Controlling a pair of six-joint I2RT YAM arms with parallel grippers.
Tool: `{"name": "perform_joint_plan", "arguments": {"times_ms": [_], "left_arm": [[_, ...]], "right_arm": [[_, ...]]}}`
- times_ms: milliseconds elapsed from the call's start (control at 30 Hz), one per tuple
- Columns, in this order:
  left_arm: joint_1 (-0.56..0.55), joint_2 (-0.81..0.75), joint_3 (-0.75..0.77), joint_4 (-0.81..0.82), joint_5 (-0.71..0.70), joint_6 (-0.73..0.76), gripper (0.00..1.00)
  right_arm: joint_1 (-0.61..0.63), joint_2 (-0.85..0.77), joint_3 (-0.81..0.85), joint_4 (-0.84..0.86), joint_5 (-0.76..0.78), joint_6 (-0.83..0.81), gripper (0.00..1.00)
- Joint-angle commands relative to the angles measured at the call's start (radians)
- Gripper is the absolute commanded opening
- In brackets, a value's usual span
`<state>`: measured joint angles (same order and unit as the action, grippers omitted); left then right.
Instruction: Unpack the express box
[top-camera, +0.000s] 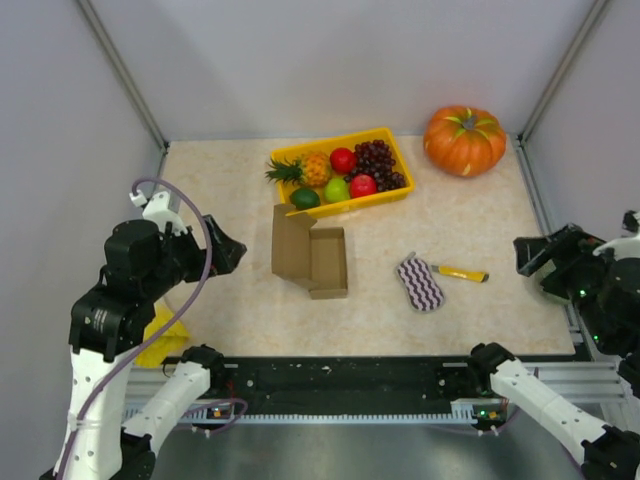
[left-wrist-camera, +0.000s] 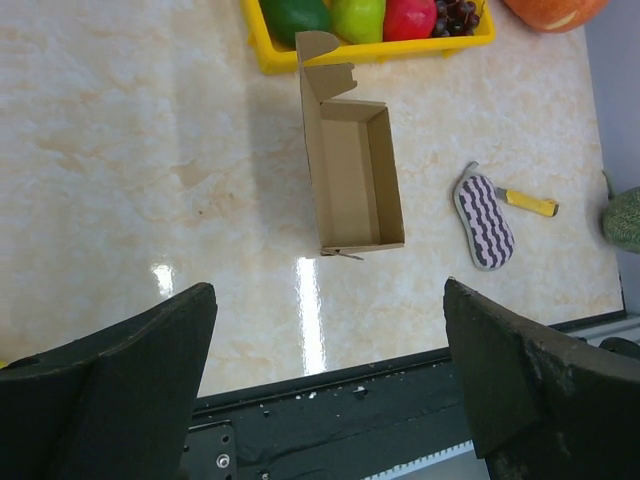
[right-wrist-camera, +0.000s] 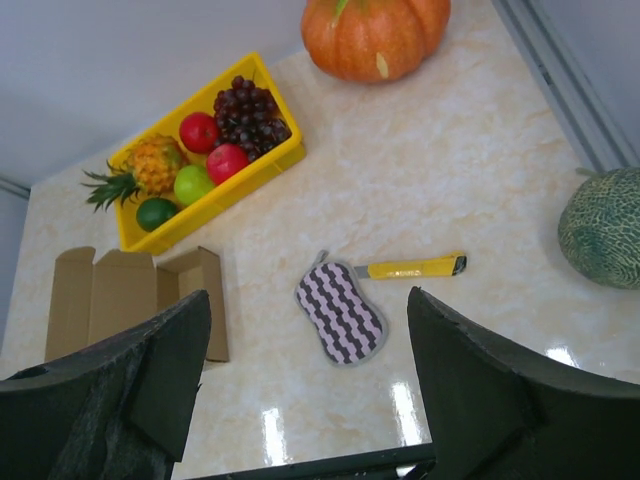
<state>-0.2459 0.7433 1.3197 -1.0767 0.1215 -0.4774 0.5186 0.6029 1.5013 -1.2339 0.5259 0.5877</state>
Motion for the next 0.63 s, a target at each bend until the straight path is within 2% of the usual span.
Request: {"name": "perform_joint_plan", "arguments": {"times_ms": [0, 133, 600], "left_arm": [[-0.003, -0.009, 0.032, -0.055, -0.039, 0.034, 0.99], [-0.001, -0.024, 0.036, -0.061, -0.046, 0.036, 0.99], [-0.001, -0.035, 0.052, -0.094, -0.082, 0.046, 0.99]], "right_arm": [[-0.006, -0.003, 0.108, -0.153, 0.083, 0.014, 0.78], [-0.006, -0.002, 0.149, -0.176, 0.1, 0.014, 0.78], [-0.006, 0.008, 0.137, -0.173, 0.089, 0.031, 0.78]]}}
